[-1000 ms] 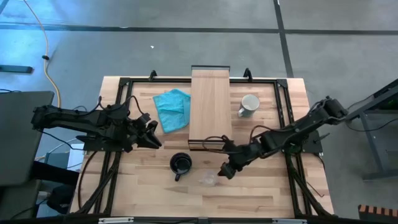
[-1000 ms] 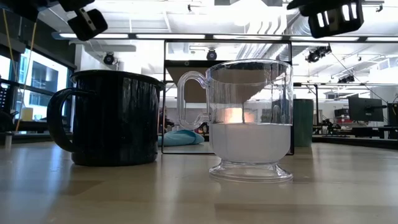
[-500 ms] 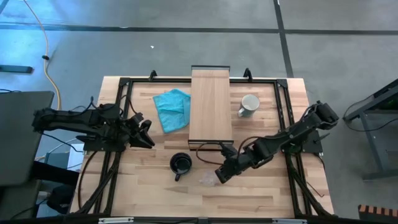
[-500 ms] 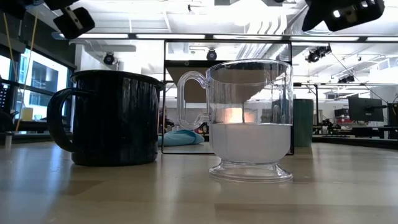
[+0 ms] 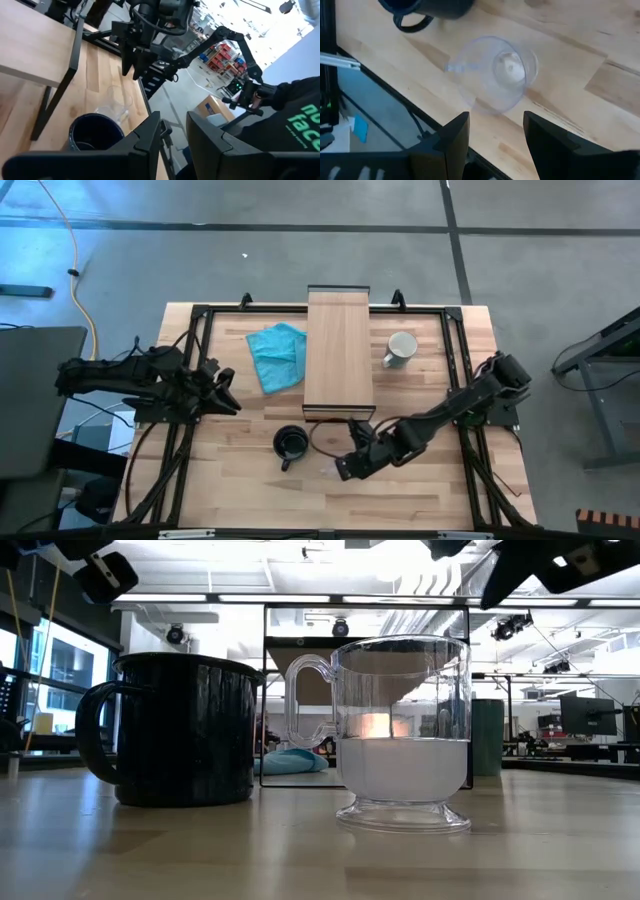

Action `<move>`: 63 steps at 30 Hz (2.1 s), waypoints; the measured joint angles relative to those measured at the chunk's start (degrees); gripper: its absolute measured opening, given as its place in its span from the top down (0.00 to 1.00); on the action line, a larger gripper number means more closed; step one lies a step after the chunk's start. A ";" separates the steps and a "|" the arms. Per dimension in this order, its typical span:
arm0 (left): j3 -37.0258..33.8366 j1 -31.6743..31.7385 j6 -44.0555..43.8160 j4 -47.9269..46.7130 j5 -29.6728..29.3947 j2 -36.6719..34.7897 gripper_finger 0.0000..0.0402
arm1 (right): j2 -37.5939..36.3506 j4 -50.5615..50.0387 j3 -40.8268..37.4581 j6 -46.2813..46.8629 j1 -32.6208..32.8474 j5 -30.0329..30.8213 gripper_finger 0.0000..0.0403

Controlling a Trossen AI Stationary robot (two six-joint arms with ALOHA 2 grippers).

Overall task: Stack small to large cups/mugs on shelf
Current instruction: Put the transparent mug on the shelf

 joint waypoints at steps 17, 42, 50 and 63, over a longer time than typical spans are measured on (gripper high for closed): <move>0.00 0.00 1.55 -0.91 -0.63 -0.10 0.79 | 2.43 -2.64 0.48 -5.91 -0.55 2.93 0.56; 0.00 0.00 -0.01 -1.11 -0.63 -0.08 0.79 | 4.12 -2.32 0.46 -13.74 -3.45 -0.28 0.56; 0.00 0.00 0.05 -1.33 -0.63 -0.08 0.79 | 4.49 -2.31 0.44 -13.53 -3.30 -0.58 0.56; 0.00 0.00 -0.01 -2.99 -0.63 -0.08 0.79 | 6.04 -1.53 0.44 -13.52 -3.30 -2.08 0.56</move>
